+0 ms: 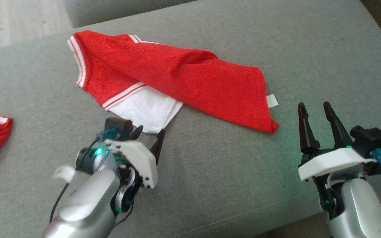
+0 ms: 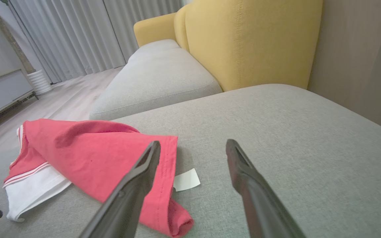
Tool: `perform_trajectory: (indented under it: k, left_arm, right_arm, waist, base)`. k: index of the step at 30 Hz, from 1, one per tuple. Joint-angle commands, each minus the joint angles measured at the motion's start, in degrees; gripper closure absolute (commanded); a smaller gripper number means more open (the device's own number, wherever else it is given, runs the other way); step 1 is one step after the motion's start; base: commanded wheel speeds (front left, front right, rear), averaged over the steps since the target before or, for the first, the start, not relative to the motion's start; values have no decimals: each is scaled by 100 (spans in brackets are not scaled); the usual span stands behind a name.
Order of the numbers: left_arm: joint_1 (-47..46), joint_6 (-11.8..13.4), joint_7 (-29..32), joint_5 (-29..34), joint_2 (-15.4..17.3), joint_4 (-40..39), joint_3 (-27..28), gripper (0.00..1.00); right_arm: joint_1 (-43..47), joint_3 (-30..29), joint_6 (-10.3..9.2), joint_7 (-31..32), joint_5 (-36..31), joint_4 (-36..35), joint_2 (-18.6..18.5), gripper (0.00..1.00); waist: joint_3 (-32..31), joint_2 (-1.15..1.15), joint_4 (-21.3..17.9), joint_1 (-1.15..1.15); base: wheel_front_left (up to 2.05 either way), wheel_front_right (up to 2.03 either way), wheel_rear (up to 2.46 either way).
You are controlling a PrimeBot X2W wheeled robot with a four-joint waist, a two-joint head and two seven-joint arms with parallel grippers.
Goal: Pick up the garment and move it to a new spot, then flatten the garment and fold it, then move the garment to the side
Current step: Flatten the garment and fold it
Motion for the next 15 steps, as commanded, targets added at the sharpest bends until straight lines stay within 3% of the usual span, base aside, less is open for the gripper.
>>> perform_trajectory:
  k: [1,5,9,10,11,12,15]
  left_arm:
    - [-430,66,68,169,49,-3,100,0]
    - [-739,99,435,376,-12,431,-150,0]
    - [-995,333,799,690,13,855,-398,0]
    - [-1032,356,831,740,15,892,-439,10]
    - [-1054,361,858,769,14,912,-474,63]
    - [-1063,360,867,779,12,915,-492,100]
    - [-1046,327,888,791,46,854,-544,100]
  right_arm:
    - [-191,133,-4,-56,37,-180,-22,0]
    - [-254,202,-4,-102,77,-104,-22,0]
    - [-305,214,-4,-155,97,-11,-22,0]
    - [-305,211,-4,-166,98,5,-22,0]
    - [-305,204,-4,-176,99,21,-22,0]
    - [-303,194,-4,-186,96,41,-22,0]
    - [-270,118,-4,-197,71,93,-22,0]
  waist:
    - [92,0,-114,0]
    - [175,0,-258,0]
    - [200,0,-341,0]
    - [194,0,-348,0]
    - [186,0,-350,0]
    - [168,0,-342,0]
    - [80,0,-259,0]
  base:
    - [0,0,0]
    - [0,0,0]
    - [0,0,0]
    - [0,0,0]
    - [0,0,0]
    - [0,0,0]
    - [0,0,0]
